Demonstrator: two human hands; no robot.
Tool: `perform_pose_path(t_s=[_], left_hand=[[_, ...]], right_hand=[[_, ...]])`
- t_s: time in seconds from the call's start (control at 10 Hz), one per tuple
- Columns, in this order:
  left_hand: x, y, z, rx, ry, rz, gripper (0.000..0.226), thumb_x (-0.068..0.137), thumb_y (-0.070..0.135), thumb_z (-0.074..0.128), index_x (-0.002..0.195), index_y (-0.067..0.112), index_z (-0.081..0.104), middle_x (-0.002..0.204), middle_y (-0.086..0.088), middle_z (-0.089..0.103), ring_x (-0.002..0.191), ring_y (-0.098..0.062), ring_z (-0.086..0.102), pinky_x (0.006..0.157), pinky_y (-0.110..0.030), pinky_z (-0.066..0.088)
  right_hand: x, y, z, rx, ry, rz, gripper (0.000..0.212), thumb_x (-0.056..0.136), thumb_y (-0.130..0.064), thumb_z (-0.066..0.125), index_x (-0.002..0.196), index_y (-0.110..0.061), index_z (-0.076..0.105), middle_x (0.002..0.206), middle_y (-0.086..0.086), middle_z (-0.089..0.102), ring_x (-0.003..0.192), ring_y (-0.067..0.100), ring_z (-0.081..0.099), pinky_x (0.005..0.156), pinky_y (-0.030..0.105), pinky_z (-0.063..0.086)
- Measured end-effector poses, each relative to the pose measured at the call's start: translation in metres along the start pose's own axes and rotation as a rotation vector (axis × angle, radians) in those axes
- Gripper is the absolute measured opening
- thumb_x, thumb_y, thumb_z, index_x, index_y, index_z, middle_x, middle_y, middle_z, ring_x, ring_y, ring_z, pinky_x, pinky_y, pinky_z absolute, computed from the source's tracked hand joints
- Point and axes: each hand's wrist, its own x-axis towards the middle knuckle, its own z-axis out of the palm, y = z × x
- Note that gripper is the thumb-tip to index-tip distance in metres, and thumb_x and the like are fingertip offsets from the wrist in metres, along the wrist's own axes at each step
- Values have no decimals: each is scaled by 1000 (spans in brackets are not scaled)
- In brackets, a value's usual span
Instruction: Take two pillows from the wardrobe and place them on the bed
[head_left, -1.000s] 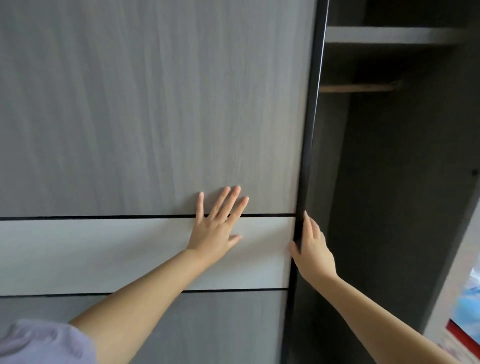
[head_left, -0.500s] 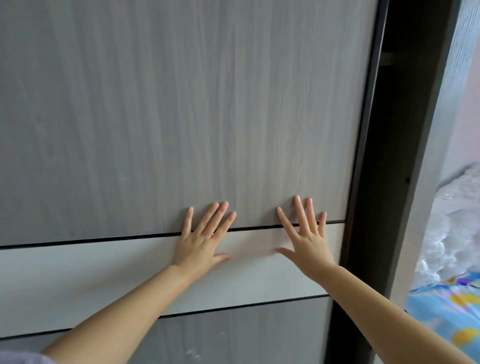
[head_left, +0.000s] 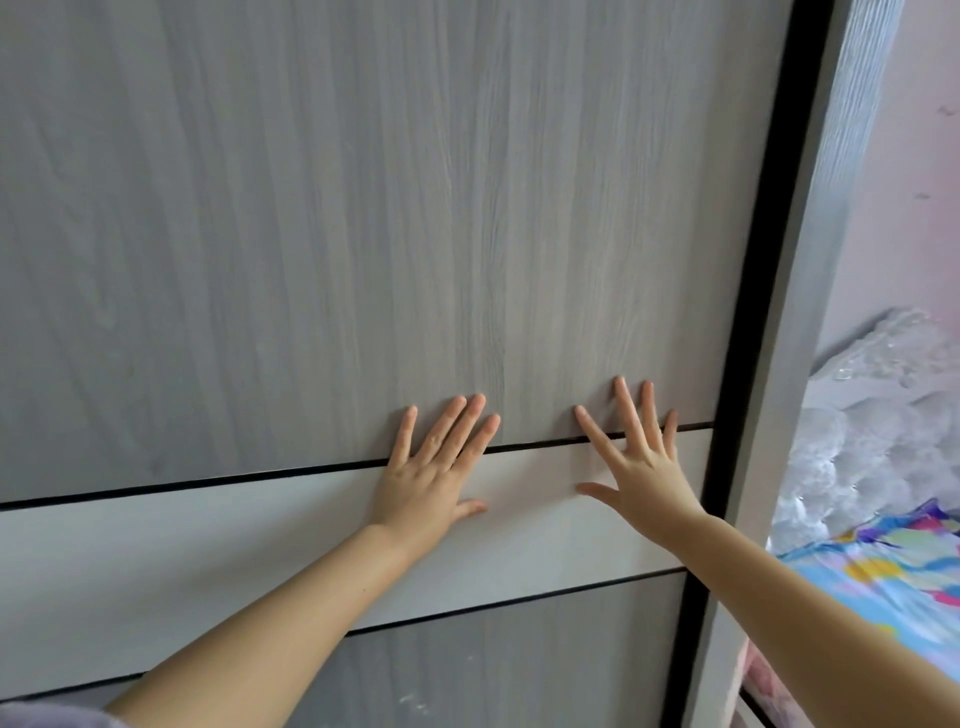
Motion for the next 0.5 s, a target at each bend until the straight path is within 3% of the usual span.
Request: perform_pose_path(t_s=[0.2, 0.3, 0.4, 0.5], left_hand=[[11, 11, -2, -18, 4, 13, 120, 48, 62, 80, 145, 20, 24, 152, 0, 22, 142, -17, 16, 114, -50, -1], [9, 17, -3, -20, 10, 10, 117, 51, 60, 78, 146, 20, 22, 153, 1, 19, 146, -15, -6, 114, -50, -2], [19, 16, -11, -18, 32, -1, 111, 52, 56, 81, 144, 19, 29, 152, -2, 24, 146, -16, 5, 113, -53, 4], [-15, 36, -14, -155, 35, 54, 98, 58, 47, 81, 141, 19, 39, 151, -8, 31, 141, -25, 24, 111, -60, 18]], right_hand=[[-3, 13, -5, -24, -37, 19, 101, 73, -50, 73, 150, -29, 11, 156, 18, -6, 139, 49, -4, 101, 71, 17], [-5, 17, -12, 1, -98, 45, 99, 79, -48, 68, 148, -33, 0, 154, 13, -18, 140, 44, -16, 107, 71, 16], [-6, 13, -20, -6, -175, 46, 98, 88, -47, 59, 142, -39, -23, 147, 6, -41, 137, 39, -31, 115, 63, 9], [-9, 22, -51, 120, -310, 63, 85, 90, -46, 57, 149, -39, -4, 155, 1, -31, 145, 30, -15, 119, 49, 10]])
